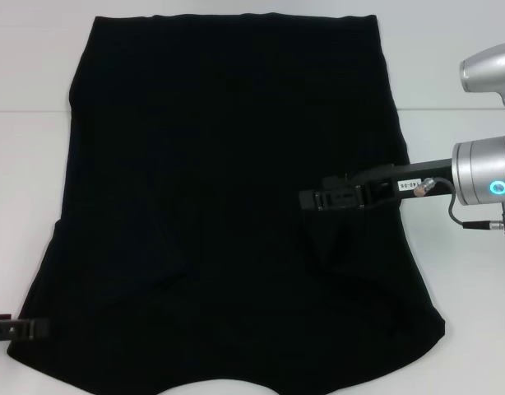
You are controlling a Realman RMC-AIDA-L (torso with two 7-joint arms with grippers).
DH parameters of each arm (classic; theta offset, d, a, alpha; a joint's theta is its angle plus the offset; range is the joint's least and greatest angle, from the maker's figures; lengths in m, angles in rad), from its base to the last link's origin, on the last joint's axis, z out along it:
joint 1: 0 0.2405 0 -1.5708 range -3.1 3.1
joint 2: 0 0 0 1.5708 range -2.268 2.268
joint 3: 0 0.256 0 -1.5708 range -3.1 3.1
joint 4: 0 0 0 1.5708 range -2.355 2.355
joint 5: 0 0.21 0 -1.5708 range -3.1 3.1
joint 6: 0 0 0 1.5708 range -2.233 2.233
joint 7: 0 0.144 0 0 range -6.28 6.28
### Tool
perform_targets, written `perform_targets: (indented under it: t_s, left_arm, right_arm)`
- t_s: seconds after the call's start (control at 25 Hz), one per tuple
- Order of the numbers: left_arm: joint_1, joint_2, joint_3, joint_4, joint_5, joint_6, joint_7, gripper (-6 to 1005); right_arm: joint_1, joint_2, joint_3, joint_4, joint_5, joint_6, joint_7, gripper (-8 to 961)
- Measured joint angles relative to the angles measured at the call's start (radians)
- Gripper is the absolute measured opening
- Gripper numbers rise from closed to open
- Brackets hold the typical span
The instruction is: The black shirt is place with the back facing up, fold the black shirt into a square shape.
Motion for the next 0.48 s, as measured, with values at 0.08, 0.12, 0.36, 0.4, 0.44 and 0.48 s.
perform_targets:
  t_s: [0.08, 0.12, 0.36, 0.4, 0.44, 0.48]
  left_arm:
    - [0.0, 0.001, 0.007, 0.0, 0.001, 0.0, 0.001, 898]
    - [0.0, 0.001, 0.013, 0.0, 0.002, 0.0, 0.001, 893]
    - [-0.004, 0.0, 0.034, -0.003, 0.027, -0.012, -0.006, 805]
    - [-0.005, 0.0, 0.035, -0.004, 0.028, -0.013, -0.006, 770]
    - [-0.005, 0.0, 0.035, -0.004, 0.028, -0.015, -0.006, 736]
    - [-0.005, 0.001, 0.034, -0.004, 0.028, -0.017, -0.006, 702]
  right_arm:
    - [-0.001, -0.001, 0.001, -0.001, 0.0, 0.001, 0.001, 765]
    - [-0.001, -0.002, 0.001, -0.001, 0.0, 0.001, 0.001, 765]
    - [-0.003, -0.003, 0.001, -0.005, 0.0, 0.001, 0.002, 764]
    - [-0.003, -0.004, 0.001, -0.005, 0.0, 0.001, 0.002, 764]
    - [-0.004, -0.004, 0.001, -0.005, 0.0, 0.0, 0.002, 762]
    - [-0.004, -0.004, 0.001, -0.006, 0.0, 0.0, 0.002, 761]
